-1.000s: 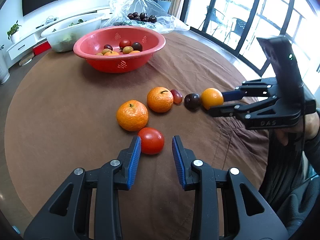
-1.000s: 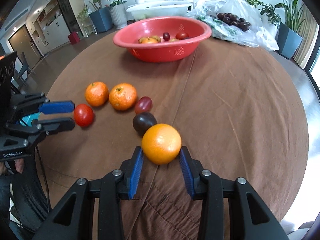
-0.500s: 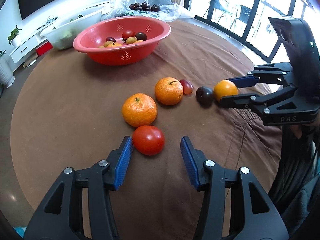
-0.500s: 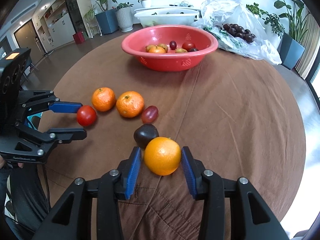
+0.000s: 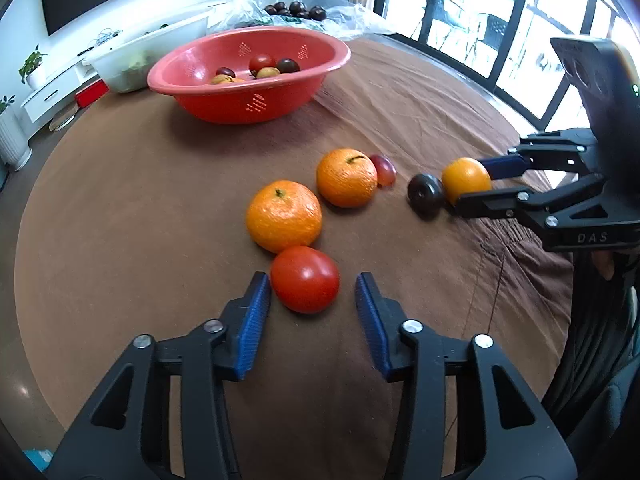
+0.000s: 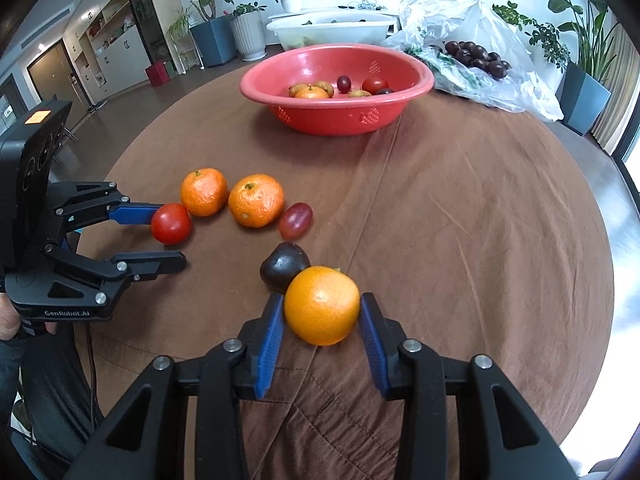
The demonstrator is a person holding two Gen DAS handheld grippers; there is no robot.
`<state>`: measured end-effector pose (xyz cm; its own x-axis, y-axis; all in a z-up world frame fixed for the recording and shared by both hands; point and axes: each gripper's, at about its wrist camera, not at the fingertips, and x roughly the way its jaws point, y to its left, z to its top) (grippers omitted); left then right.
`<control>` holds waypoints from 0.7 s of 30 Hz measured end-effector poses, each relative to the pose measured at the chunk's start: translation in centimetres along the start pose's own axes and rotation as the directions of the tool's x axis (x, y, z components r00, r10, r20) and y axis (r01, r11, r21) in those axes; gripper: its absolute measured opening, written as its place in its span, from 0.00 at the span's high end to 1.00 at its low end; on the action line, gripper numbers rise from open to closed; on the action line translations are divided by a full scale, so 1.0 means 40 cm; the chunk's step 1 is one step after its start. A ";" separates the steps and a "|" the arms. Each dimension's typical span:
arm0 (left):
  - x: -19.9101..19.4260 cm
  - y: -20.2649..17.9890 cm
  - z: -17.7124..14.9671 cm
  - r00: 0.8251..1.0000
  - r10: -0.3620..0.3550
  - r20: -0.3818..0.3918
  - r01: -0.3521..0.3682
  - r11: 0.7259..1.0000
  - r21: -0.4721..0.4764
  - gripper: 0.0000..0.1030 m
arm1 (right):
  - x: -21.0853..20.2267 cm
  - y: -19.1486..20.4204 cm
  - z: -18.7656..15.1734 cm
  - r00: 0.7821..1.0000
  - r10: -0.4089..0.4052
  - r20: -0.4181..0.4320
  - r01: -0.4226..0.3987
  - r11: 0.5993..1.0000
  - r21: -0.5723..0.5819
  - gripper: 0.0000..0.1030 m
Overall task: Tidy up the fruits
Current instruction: 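Carry the tomato with the left tool while the right tool carries the orange to the red bowl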
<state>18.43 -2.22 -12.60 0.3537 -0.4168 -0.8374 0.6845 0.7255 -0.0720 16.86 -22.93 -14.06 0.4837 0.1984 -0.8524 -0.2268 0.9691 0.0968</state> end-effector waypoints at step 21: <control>-0.072 0.012 0.018 0.998 -0.021 0.061 0.023 0.999 -0.024 0.71 | -0.075 -0.019 0.021 0.998 0.021 0.059 -0.022 1.000 0.020 0.61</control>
<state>18.18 -1.06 -9.81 0.3772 -0.4646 -0.8011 0.6766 0.7289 -0.1042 16.27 -24.13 -11.16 0.5279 0.2268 -0.8185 -0.2203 0.9673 0.1259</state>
